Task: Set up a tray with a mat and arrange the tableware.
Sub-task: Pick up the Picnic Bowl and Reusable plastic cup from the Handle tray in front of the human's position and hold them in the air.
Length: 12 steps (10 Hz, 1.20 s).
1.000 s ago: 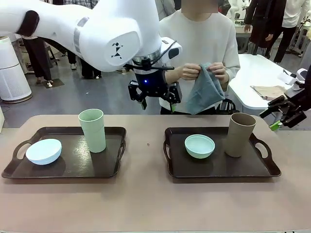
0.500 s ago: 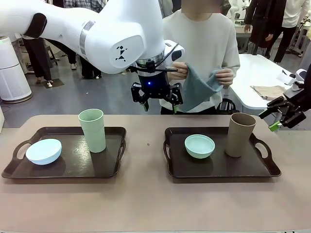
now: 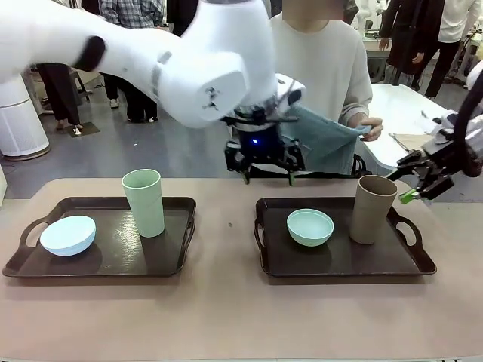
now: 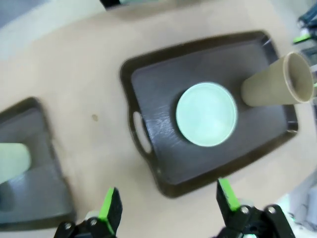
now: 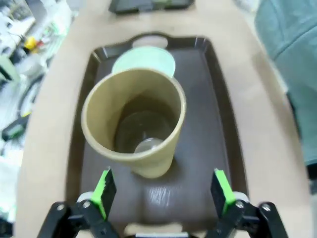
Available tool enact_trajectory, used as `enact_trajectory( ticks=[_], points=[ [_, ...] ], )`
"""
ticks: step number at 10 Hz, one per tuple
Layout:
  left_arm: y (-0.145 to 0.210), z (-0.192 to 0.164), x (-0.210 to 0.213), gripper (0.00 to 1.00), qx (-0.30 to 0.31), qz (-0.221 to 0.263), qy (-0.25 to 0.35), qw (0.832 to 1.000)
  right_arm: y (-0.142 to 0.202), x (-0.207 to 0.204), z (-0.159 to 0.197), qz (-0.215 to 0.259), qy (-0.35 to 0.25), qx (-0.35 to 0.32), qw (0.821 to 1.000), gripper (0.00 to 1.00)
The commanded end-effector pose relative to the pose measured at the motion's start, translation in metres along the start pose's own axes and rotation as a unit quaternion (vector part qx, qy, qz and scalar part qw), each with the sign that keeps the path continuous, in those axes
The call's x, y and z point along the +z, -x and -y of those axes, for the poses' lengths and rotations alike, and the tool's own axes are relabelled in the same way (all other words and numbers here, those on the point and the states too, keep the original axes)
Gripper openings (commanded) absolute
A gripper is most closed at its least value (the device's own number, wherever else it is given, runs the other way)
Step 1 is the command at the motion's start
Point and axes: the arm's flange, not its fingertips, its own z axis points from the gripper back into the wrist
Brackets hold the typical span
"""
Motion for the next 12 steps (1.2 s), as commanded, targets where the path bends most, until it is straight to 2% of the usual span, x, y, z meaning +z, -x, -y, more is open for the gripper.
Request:
enact_trajectory(
  ticks=[1, 6, 8, 12],
  points=[
    [-0.012, 0.022, -0.020, 1.00, 0.019, 0.017, -0.016, 1.000, 0.017, -0.012, 0.019, 0.037, -0.001, 0.003, 0.999, 1.00],
    [-0.022, 0.021, -0.050, 1.00, 0.043, 0.012, -0.024, 0.999, 0.026, -0.020, 0.008, 0.061, -0.049, 0.005, 0.997, 1.00],
    [-0.031, 0.020, -0.070, 1.00, 0.064, 0.005, -0.032, 0.997, 0.022, -0.033, 0.002, 0.074, -0.085, 0.023, 0.993, 1.00],
    [-0.038, 0.021, -0.095, 1.00, 0.075, -0.013, -0.041, 0.996, 0.023, -0.053, -0.006, 0.077, -0.114, 0.039, 0.990, 1.00]
  ],
)
